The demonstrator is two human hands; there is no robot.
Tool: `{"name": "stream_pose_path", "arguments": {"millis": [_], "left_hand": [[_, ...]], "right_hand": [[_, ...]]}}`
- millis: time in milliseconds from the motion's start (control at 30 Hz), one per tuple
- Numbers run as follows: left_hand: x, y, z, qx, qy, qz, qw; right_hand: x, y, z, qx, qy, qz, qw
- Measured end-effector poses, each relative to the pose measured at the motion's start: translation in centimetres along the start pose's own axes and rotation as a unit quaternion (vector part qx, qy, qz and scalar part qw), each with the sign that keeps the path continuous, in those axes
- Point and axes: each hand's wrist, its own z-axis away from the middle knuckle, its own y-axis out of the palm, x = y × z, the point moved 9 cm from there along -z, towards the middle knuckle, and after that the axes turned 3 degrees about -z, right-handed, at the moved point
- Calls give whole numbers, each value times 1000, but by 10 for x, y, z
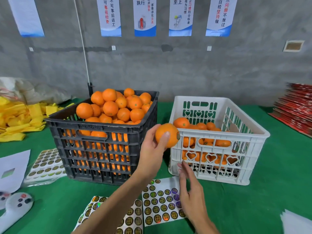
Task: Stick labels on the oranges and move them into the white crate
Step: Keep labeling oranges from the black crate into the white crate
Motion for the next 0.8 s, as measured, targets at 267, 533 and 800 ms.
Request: {"name": "stream_pose_path", "arguments": {"millis": [267, 533, 800], "left_hand": [[-61, 85, -52, 92, 189, -247, 946], [-79, 87, -87, 118, 213, -580, 778], [-87, -101, -140, 48, -75, -711, 698]], "right_hand": [[-14, 1, -1, 12, 38, 41, 998], [-14, 9, -1, 35, -3, 120, 992], [-8, 27, -4, 78, -59, 198, 975]]}}
